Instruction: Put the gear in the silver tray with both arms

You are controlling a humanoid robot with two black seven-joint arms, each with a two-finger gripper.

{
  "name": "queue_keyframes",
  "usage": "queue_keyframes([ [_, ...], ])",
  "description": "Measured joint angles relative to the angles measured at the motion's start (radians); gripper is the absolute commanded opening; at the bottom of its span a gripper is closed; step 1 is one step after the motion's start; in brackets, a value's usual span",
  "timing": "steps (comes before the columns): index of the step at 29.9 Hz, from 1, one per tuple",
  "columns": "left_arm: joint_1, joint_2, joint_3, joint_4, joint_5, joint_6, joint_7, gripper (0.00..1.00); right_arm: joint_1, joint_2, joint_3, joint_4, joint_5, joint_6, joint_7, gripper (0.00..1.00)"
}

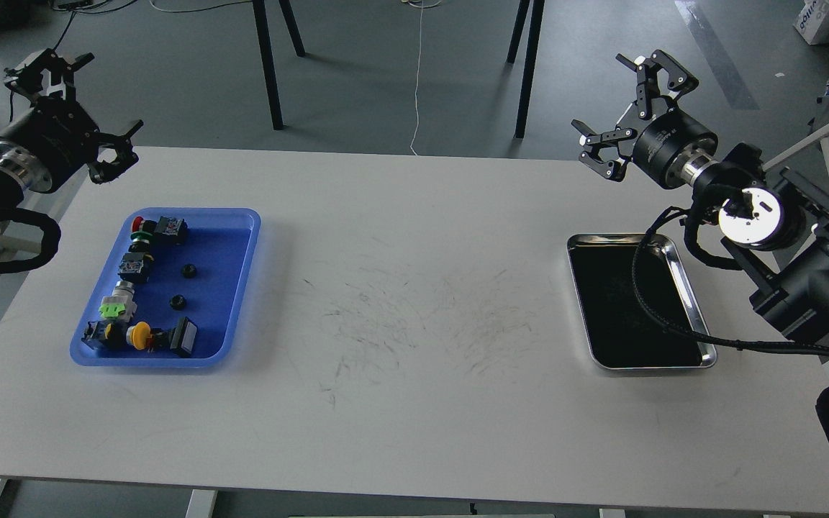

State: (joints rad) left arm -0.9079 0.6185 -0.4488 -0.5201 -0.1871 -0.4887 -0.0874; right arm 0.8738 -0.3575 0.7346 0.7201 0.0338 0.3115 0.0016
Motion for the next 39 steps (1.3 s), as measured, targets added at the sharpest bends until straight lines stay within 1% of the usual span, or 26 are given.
queue_keyframes([
  [6,0.000,0.001,0.006,0.000,0.000,0.000,-0.006,0.99,-0.002,-0.006,-0.003,0.003,0.000,0.001,0.000,0.99],
  [14,0.000,0.006,0.011,-0.002,0.001,0.000,0.012,0.99,-0.004,-0.006,-0.009,0.005,0.000,0.002,0.000,0.99],
  [19,0.002,0.025,0.011,-0.033,0.001,0.000,0.008,0.99,-0.007,-0.008,-0.009,0.008,0.000,0.003,-0.001,0.99],
  [24,0.003,0.039,0.059,-0.072,0.009,0.000,0.004,0.99,-0.009,-0.010,-0.010,0.009,0.000,0.004,-0.002,0.99],
  [28,0.003,0.045,0.068,-0.095,0.015,0.000,0.000,0.99,-0.011,-0.010,-0.011,0.011,0.000,0.004,-0.002,0.99],
  [39,0.002,0.085,0.074,-0.118,0.017,0.000,0.005,0.99,-0.024,-0.010,-0.011,0.015,0.000,0.009,-0.002,0.99],
])
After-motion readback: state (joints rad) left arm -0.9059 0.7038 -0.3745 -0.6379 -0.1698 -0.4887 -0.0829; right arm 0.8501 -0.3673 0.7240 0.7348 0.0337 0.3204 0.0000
